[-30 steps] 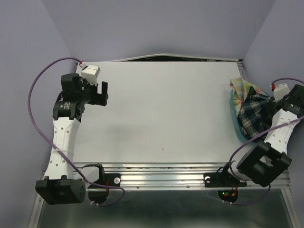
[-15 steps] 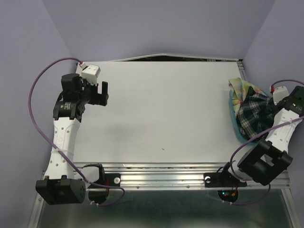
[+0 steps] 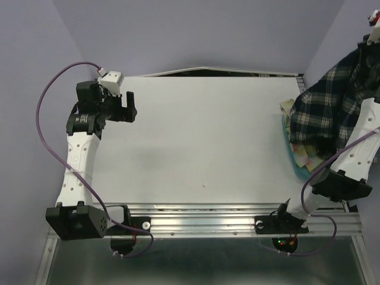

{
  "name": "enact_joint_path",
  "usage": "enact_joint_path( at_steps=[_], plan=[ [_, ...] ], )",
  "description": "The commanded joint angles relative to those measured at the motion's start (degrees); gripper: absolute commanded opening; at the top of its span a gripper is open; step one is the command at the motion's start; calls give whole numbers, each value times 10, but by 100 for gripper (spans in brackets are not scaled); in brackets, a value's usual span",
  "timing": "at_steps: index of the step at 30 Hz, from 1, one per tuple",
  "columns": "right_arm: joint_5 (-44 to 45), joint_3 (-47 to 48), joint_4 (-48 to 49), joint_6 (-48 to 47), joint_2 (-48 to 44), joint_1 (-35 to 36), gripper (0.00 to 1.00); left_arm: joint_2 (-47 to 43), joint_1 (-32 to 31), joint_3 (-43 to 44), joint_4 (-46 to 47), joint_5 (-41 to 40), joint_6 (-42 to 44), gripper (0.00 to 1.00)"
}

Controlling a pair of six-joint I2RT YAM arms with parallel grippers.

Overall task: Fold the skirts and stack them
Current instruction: Grab the skirt from the pile, then move the skirt to the center of the board

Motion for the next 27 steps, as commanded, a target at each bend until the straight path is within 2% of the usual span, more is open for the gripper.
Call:
enact_joint_path(
  at_steps=[1, 2, 7, 9, 12, 13, 14, 16, 17, 18, 21, 22, 27],
  plan=[
    [-72, 81, 164, 154, -4, 68, 1, 8, 28, 42, 3, 26, -30, 98],
    [-94, 71, 198, 177, -10, 90, 1, 18, 37, 48, 0, 41, -34, 98],
    [-172, 19, 522, 458, -12, 115, 1, 42, 91, 63, -8, 93, -53, 98],
    [-178, 67, 582, 538, 9, 154, 1, 42, 98, 63, -6, 101, -55, 98],
    [-184, 134, 598, 580, 57, 218, 1, 35, 100, 58, 0, 103, -56, 98],
    [-191, 129, 605, 581, 61, 240, 1, 33, 100, 55, 4, 103, -56, 98],
    [-202, 116, 600, 574, 54, 294, 1, 28, 101, 53, 7, 102, -56, 98],
    [-207, 26, 565, 524, 32, 348, 1, 24, 101, 51, 8, 100, -53, 98],
    [-206, -16, 550, 501, 2, 398, 1, 23, 101, 52, 7, 98, -50, 98],
    [-204, -119, 528, 469, -17, 419, 1, 22, 101, 52, 3, 99, -43, 98],
    [-222, -279, 504, 426, -77, 470, 1, 17, 102, 45, -2, 106, -24, 98],
    [-238, -366, 459, 384, -87, 478, 1, 13, 101, 42, -6, 109, -1, 97],
    [-249, -565, 335, 240, -127, 497, 1, -8, 101, 3, -27, 121, 97, 95]
  ],
)
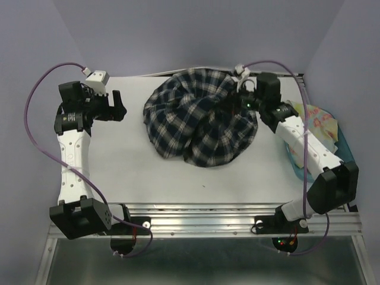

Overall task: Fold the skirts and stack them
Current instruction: Move the skirt to the center of the board, then flatten the skirt out

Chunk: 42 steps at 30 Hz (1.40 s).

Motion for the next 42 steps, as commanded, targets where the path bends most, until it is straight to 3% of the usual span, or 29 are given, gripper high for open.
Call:
enact_joint_path(
  at_steps=[1, 4, 5, 7, 8, 10, 11, 15, 19, 28, 37, 42],
  plan=[
    [-15, -116, -115, -161, -57, -4, 1, -39, 0, -32, -27, 27, 102, 94],
    [15, -196, -172, -225, -78, -4, 1, -42, -9, -53, -50, 36, 169, 93],
    [20, -211, -184, -233, -93, -4, 7, -40, -24, -57, -52, 31, 190, 93],
    [22, -248, -216, -242, -109, -4, 35, -38, -45, -68, -48, 20, 201, 92],
    [23, -255, -224, -242, -123, -4, 64, -34, -59, -69, -45, 11, 204, 91],
    [36, -264, -249, -234, -137, -4, 91, -29, -108, -69, -25, -9, 202, 91],
    [51, -267, -255, -233, -154, -4, 93, -20, -122, -68, -18, -15, 199, 91],
    [72, -275, -303, -237, -193, -4, 96, 31, -231, -32, 6, -39, 195, 91],
    [90, -270, -315, -195, -197, -4, 92, 108, -297, 10, 32, -66, 192, 88],
    [169, -273, -246, -90, -98, -62, 70, 321, -404, 178, 67, -96, 116, 72],
    [135, -284, -246, -81, -54, -63, 68, 439, -446, 241, 95, -156, 91, 69],
    [126, -295, -233, -80, -57, -63, 58, 463, -471, 252, 122, -162, 93, 72]
  ],
)
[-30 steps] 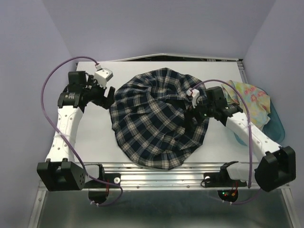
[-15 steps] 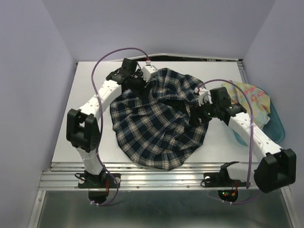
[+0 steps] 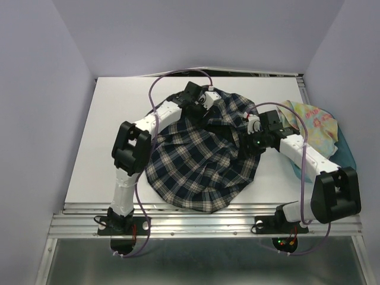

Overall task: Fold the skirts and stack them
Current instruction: Flatten the skirt out

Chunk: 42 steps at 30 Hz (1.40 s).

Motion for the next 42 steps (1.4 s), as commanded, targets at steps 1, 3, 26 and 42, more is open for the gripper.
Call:
enact_joint_path(
  at_steps=[1, 3, 26, 42],
  plan=[
    [-16, -12, 30, 3, 0, 0, 56, -1, -17, 41, 40, -21, -10, 73],
    [-17, -12, 30, 0, 3, 0, 49, 16, -30, 47, 46, -32, -8, 73],
    [33, 31, -3, -143, -6, 0, 1, 65, -31, 151, 49, -132, 12, 40],
    [195, 111, 15, -523, -82, -13, 1, -156, 18, 285, -348, -100, 138, 0]
  ],
)
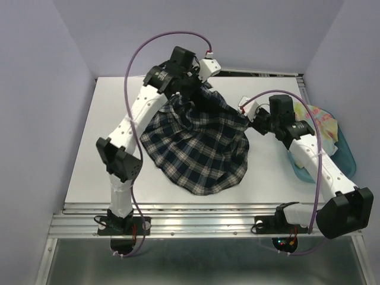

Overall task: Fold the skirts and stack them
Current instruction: Flatten the skirt out

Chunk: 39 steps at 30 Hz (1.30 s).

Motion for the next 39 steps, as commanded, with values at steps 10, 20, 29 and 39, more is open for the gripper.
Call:
enact_joint_path(
  at_steps=[10, 20, 29, 39],
  plan=[
    [56, 63, 62, -39, 52, -38, 63, -221, 92, -305, -42, 207, -74, 0],
    [-94, 137, -89, 230, 59, -38, 69, -136, 133, -333, 56, 210, -159, 0],
    [-185, -20, -52, 390, 70, -33, 79, -116, 180, -354, 98, 202, -180, 4],
    [-168, -12, 37, 373, 88, -33, 79, -104, 197, -356, 97, 210, -165, 13]
  ],
)
